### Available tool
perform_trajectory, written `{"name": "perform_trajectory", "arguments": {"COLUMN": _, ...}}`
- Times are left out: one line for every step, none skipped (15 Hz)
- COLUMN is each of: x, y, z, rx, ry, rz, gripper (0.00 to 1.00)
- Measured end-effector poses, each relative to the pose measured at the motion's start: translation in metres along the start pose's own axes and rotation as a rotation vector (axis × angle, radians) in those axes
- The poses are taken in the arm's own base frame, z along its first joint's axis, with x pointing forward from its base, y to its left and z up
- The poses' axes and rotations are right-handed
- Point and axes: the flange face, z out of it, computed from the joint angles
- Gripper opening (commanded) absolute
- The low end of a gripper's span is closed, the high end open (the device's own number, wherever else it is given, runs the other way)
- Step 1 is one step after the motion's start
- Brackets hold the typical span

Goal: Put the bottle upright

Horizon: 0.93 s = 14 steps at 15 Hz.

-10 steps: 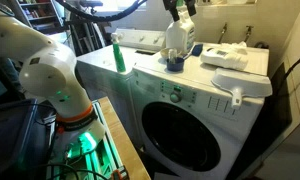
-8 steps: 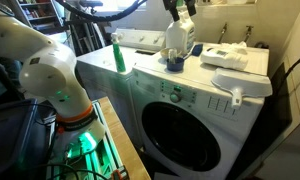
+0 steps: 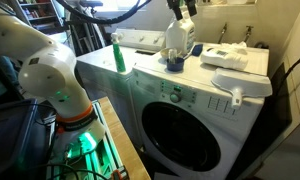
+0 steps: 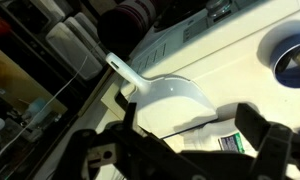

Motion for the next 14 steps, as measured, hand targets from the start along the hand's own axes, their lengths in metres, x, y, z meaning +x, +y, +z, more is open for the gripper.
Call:
{"name": "perform_trajectory", "arguments": {"x": 0.012, "y": -0.002, "z": 0.000, "rx": -0.004, "ry": -0.002, "rz": 0.050, "gripper": 1.00}}
{"name": "perform_trajectory", "arguments": {"x": 0.029, "y": -0.004, "z": 0.002, "rx": -0.007, "ry": -0.004, "rz": 0.101, "gripper": 1.00}}
{"name": "perform_trajectory", "arguments": {"x": 0.047, "y": -0.006, "z": 0.005, "rx": -0.010, "ry": -0.008, "rz": 0.153, "gripper": 1.00}}
{"name": "perform_trajectory", "arguments": {"x": 0.066, "y": -0.009, "z": 0.009, "rx": -0.012, "ry": -0.015, "rz": 0.203, "gripper": 1.00}}
{"name": "perform_trajectory", "arguments": {"x": 0.084, "y": -0.012, "z": 0.014, "rx": -0.014, "ry": -0.024, "rz": 0.251, "gripper": 1.00}}
{"name": "perform_trajectory", "arguments": {"x": 0.101, "y": -0.017, "z": 0.021, "rx": -0.016, "ry": -0.036, "rz": 0.299, "gripper": 1.00}}
{"name": "perform_trajectory", "arguments": {"x": 0.119, "y": -0.022, "z": 0.028, "rx": -0.019, "ry": -0.049, "rz": 0.349, "gripper": 1.00}}
{"name": "perform_trajectory", "arguments": {"x": 0.135, "y": -0.027, "z": 0.035, "rx": -0.022, "ry": -0.065, "rz": 0.398, "gripper": 1.00}}
{"name": "perform_trajectory", "arguments": {"x": 0.150, "y": -0.030, "z": 0.043, "rx": -0.027, "ry": -0.082, "rz": 0.445, "gripper": 1.00}}
{"name": "perform_trajectory", "arguments": {"x": 0.163, "y": -0.033, "z": 0.049, "rx": -0.034, "ry": -0.100, "rz": 0.492, "gripper": 1.00}}
{"name": "perform_trajectory", "arguments": {"x": 0.176, "y": -0.035, "z": 0.056, "rx": -0.043, "ry": -0.118, "rz": 0.540, "gripper": 1.00}}
{"name": "perform_trajectory", "arguments": {"x": 0.188, "y": -0.036, "z": 0.062, "rx": -0.053, "ry": -0.133, "rz": 0.585, "gripper": 1.00}}
{"name": "perform_trajectory", "arguments": {"x": 0.199, "y": -0.037, "z": 0.068, "rx": -0.061, "ry": -0.151, "rz": 0.630, "gripper": 1.00}}
{"name": "perform_trajectory", "arguments": {"x": 0.209, "y": -0.036, "z": 0.073, "rx": -0.067, "ry": -0.170, "rz": 0.674, "gripper": 1.00}}
